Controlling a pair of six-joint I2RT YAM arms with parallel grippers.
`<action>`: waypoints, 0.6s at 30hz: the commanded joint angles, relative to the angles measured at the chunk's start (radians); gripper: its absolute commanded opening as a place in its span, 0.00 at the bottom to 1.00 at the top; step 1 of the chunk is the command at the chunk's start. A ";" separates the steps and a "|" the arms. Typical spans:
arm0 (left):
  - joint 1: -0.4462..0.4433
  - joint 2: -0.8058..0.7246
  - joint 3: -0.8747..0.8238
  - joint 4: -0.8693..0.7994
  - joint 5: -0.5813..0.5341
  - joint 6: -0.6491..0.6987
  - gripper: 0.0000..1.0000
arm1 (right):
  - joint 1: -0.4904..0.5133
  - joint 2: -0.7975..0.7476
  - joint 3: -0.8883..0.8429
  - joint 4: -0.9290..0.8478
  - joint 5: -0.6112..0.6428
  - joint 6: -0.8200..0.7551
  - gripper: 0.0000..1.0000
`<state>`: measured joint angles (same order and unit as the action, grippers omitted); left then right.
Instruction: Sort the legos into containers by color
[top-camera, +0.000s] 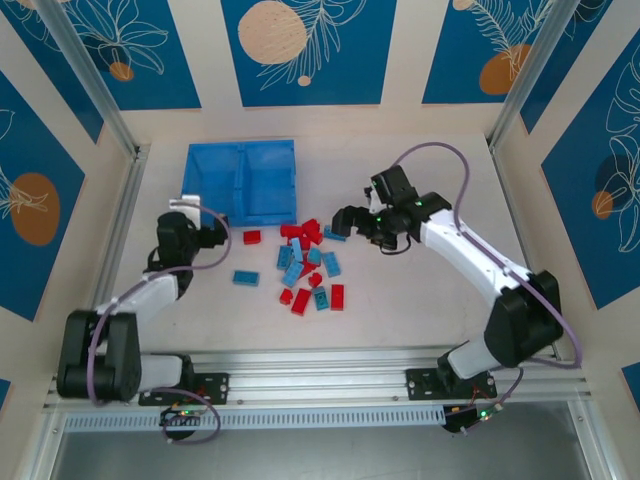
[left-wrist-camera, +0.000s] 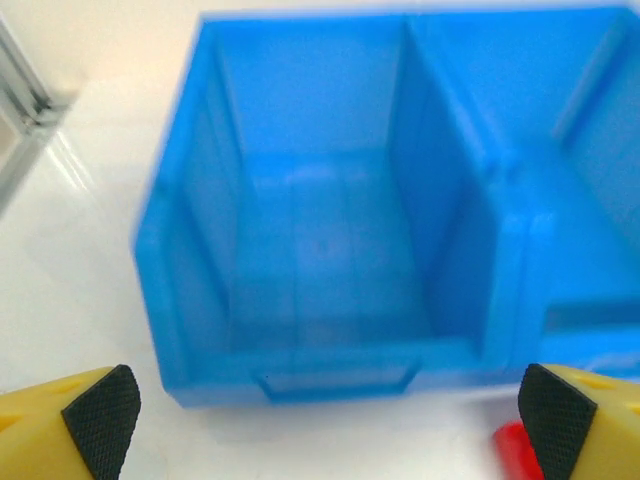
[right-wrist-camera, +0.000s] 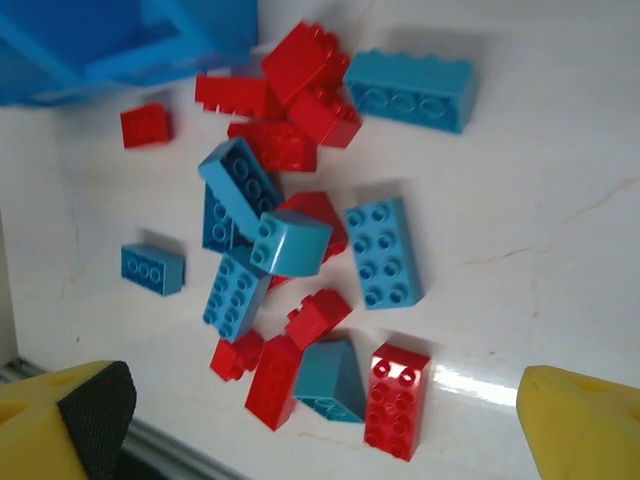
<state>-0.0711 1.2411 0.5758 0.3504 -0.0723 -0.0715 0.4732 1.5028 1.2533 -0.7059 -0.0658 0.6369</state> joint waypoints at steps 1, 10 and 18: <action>-0.048 -0.083 0.116 -0.379 -0.046 -0.205 1.00 | 0.012 0.065 0.082 -0.073 -0.079 -0.092 1.00; -0.330 -0.056 0.361 -1.019 -0.177 -0.602 1.00 | 0.013 0.131 0.157 -0.083 -0.063 -0.194 0.99; -0.371 0.057 0.351 -1.191 0.041 -1.135 1.00 | 0.017 0.099 0.120 -0.115 -0.065 -0.204 0.99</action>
<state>-0.4389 1.2751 0.9272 -0.7193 -0.1215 -0.9371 0.4812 1.6321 1.3792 -0.7723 -0.1032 0.4614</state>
